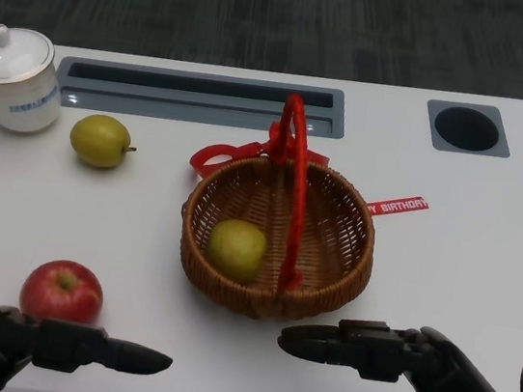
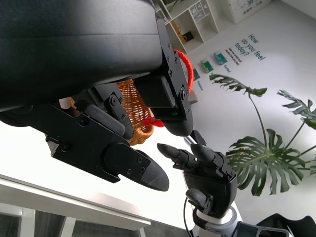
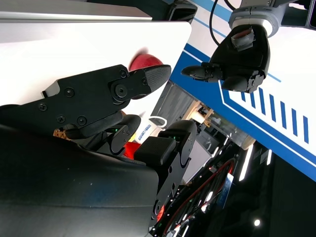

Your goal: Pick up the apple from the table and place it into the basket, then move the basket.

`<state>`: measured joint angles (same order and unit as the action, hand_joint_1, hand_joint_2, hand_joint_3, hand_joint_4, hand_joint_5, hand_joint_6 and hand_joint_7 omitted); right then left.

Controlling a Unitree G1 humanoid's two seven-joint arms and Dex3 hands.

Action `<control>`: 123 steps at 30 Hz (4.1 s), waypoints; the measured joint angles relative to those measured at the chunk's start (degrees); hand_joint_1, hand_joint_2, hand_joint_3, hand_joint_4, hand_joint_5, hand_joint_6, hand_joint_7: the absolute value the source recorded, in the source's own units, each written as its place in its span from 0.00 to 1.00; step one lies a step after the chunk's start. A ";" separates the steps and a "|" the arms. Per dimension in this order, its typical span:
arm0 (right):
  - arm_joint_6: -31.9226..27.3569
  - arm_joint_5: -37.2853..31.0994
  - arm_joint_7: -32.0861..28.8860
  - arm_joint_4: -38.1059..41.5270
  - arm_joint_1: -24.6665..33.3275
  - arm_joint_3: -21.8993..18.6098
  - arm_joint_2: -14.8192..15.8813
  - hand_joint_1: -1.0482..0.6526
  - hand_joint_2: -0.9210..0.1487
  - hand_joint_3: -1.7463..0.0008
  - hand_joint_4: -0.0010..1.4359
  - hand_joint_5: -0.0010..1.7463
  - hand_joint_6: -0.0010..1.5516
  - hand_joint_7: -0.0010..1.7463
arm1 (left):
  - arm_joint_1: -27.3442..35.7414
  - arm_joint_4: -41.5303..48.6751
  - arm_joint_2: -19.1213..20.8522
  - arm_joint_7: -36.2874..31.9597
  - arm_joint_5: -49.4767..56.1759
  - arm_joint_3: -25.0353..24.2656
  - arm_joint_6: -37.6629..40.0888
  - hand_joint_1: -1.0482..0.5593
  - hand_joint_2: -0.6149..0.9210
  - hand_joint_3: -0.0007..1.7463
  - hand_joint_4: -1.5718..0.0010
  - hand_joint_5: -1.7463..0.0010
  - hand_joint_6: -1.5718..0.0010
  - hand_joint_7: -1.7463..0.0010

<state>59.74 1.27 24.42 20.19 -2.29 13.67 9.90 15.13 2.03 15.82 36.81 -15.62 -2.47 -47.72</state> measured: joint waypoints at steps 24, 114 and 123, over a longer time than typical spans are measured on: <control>-0.17 0.12 -0.06 0.00 -0.35 0.05 0.01 0.37 0.01 1.00 0.54 0.00 0.47 0.00 | -0.17 0.00 0.05 -0.73 0.18 0.04 -0.10 0.35 0.94 0.00 0.35 1.00 0.38 1.00; -2.19 1.44 0.73 -4.63 2.36 0.08 3.26 0.36 0.00 0.97 0.56 0.01 0.48 0.00 | -45.21 70.41 6.18 -60.17 46.89 21.06 7.27 0.52 0.91 0.01 0.26 0.96 0.36 0.97; -2.17 1.65 0.78 -4.63 2.33 0.12 3.30 0.36 0.00 0.96 0.56 0.00 0.48 0.00 | -43.51 67.41 6.04 -55.94 40.69 19.18 5.70 0.59 0.94 0.00 0.19 0.97 0.31 0.98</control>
<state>57.58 2.92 25.20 15.57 0.03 13.79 13.20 -28.38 69.44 21.86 -19.13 25.07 16.71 -42.02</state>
